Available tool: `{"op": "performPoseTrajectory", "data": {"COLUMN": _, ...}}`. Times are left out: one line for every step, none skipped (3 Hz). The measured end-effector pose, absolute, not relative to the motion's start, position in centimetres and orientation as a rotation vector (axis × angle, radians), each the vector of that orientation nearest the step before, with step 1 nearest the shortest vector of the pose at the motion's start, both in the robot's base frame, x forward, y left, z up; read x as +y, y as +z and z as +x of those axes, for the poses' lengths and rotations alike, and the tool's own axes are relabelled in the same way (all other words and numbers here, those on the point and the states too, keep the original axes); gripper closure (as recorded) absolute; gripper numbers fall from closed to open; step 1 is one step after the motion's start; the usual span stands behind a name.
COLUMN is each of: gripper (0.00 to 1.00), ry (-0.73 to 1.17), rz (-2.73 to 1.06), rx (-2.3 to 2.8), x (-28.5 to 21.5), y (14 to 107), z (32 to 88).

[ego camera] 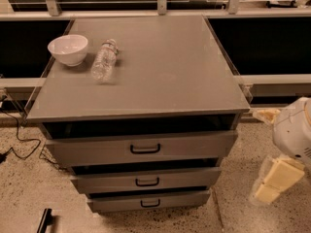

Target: Open top drawer

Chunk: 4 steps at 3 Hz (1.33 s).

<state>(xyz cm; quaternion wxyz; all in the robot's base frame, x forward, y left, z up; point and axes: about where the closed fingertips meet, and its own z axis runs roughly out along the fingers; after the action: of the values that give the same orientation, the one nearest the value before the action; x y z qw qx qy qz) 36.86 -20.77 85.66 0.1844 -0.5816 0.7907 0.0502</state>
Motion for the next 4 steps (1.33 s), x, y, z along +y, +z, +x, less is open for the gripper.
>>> {"op": "performPoseTrajectory", "data": {"gripper": 0.0, "ry": 0.151, "rz": -1.642, "rx": 2.192, "x": -19.7, "y": 84.8, "z": 37.5}}
{"op": "performPoseTrajectory", "data": {"gripper": 0.0, "ry": 0.183, "rz": -1.663, "rx": 2.157, "x": -17.8, "y": 82.2, "z": 39.0}}
{"op": "performPoseTrajectory", "data": {"gripper": 0.0, "ry": 0.206, "rz": -1.681, "rx": 2.152, "x": -16.8, "y": 80.6, "z": 39.6}}
{"op": "performPoseTrajectory", "data": {"gripper": 0.0, "ry": 0.233, "rz": -1.703, "rx": 2.165, "x": -15.9, "y": 78.5, "z": 39.7}}
